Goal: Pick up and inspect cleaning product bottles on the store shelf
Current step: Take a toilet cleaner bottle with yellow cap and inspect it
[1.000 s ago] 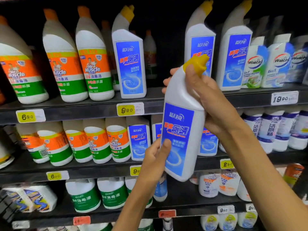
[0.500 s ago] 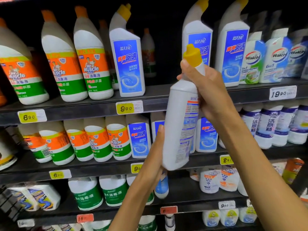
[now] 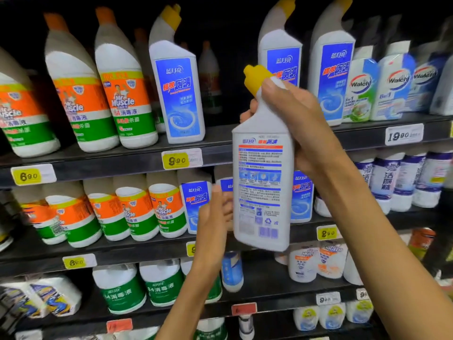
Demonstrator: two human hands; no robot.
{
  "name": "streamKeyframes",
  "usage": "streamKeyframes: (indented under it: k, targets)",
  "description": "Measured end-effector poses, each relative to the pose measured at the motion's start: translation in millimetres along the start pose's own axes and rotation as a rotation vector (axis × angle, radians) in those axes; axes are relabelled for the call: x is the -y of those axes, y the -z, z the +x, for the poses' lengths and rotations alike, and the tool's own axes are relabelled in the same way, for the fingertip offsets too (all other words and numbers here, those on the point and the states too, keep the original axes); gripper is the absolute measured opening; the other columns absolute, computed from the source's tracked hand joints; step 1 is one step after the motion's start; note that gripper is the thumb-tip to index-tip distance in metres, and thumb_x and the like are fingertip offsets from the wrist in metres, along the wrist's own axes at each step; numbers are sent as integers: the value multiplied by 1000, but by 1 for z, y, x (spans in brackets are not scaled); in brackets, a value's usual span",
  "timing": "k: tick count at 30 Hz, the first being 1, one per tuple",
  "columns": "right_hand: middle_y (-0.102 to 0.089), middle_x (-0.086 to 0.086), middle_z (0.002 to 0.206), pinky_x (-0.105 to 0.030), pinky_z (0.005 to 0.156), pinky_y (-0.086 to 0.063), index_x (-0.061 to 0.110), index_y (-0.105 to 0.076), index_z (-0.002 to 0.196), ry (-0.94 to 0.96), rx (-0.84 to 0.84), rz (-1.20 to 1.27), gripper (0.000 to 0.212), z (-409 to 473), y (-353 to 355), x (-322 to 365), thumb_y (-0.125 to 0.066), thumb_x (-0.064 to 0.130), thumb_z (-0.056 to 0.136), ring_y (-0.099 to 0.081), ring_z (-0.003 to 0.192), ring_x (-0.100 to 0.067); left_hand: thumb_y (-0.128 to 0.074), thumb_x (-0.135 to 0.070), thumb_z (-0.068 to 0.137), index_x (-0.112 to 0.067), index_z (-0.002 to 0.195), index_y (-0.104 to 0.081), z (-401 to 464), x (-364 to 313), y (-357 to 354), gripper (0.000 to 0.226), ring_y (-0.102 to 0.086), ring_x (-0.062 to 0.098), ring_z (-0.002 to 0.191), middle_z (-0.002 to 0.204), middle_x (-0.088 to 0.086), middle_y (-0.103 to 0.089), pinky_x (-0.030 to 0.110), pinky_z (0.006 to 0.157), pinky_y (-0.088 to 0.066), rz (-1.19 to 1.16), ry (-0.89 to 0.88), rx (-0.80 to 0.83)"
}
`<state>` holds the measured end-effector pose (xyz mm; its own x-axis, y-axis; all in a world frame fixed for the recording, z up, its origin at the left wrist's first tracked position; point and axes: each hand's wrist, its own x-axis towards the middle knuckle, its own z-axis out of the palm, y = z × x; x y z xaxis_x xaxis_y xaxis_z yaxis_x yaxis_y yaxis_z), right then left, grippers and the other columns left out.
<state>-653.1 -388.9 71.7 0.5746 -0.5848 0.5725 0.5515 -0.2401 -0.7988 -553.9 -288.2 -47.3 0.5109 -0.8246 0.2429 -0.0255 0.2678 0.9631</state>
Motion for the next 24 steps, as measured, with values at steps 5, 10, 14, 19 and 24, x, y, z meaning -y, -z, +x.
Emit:
streamKeyframes:
  k: [5, 10, 14, 19, 24]
  targets:
    - [-68, -7, 89, -28, 72, -57, 9, -59, 116, 82, -145, -57, 28, -5, -18, 4, -59, 26, 93, -69, 80, -15, -40, -65, 69, -31, 101, -56, -1, 11, -22, 50, -64, -13, 80, 82, -32, -69, 2, 59, -46, -29, -118, 23]
    - [-72, -8, 92, -32, 72, -57, 10, -59, 112, -45, 29, -153, 44, -4, -13, 2, -51, 44, 86, -69, 88, -21, -49, -69, 80, -9, 107, -61, 3, 13, -12, 67, -65, 15, 60, 75, 4, -69, 24, 52, -52, -434, 289, 198]
    - [-71, 3, 76, -25, 63, -54, 16, -54, 98, -39, 19, -242, 34, -4, -12, -5, -57, 47, 83, -71, 72, -14, -35, -50, 93, -8, 92, -71, -1, 16, -9, 56, -63, 16, 62, 76, 8, -66, 25, 56, -53, -566, 416, 414]
    - [-71, 8, 75, -21, 60, -53, 15, -56, 93, 116, -265, -291, 36, 4, -12, 4, -71, 44, 80, -71, 70, -8, -51, -59, 82, -19, 121, -59, 5, -2, 6, 56, -68, 20, 103, 115, 6, -70, 35, 82, -58, -372, 187, 278]
    - [-71, 7, 85, -27, 69, -57, 14, -54, 104, 142, -341, -357, 49, 17, -17, 9, -72, 50, 76, -71, 74, -6, -67, -53, 68, -33, 105, -62, 13, -13, 2, 42, -69, 12, 96, 103, -9, -73, 22, 74, -56, 49, -142, 245]
